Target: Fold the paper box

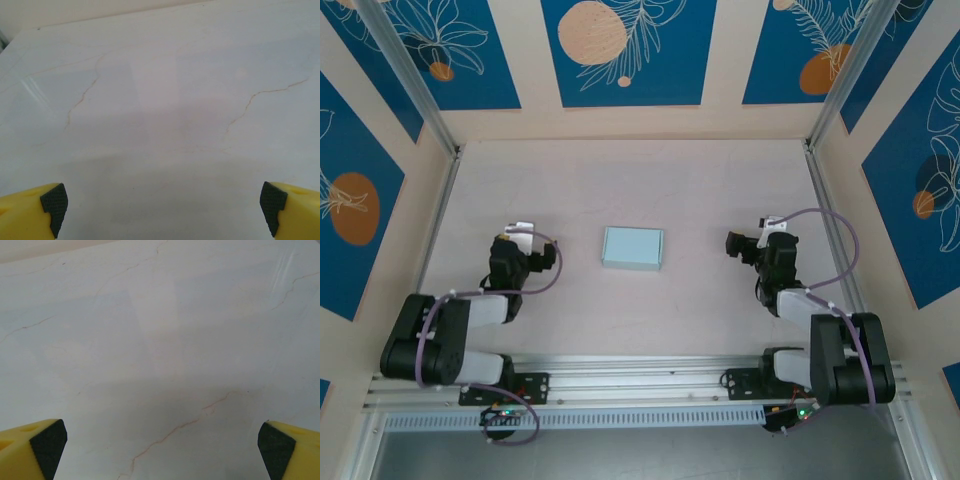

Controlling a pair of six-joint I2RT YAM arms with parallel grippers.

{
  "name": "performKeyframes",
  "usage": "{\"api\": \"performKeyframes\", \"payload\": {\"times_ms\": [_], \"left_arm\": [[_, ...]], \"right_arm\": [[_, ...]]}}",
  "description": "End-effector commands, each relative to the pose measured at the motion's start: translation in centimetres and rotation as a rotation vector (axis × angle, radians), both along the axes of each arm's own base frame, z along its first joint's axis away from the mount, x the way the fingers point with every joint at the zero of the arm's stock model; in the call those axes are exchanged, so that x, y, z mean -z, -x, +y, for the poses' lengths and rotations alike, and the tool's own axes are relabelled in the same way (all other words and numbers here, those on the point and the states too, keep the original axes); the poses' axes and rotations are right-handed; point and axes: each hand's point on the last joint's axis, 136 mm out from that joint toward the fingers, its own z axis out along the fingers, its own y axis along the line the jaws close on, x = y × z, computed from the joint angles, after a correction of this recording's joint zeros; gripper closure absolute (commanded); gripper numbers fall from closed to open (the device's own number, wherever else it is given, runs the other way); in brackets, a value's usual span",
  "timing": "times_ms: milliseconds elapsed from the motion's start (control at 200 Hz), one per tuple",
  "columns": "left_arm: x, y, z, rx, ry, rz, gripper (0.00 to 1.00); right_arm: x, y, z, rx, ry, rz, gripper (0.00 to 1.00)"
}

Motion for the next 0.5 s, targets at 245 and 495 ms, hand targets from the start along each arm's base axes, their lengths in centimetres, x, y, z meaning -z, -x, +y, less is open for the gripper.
{"api": "performKeyframes", "payload": {"times_ms": [245,495], "left_arm": [[-0.2,-3.0,0.3,0.012,0.025,-0.014,0.0],[-0.2,-3.3,0.8,-0.01,0.032,-0.001,0.0]], "right_arm": [[-3.0,-3.3,1.4,-0.102,0.005,-0.139,0.0],[-1.7,-4.4,2.6,-0.177,0.011,-0.116,0.0]]}}
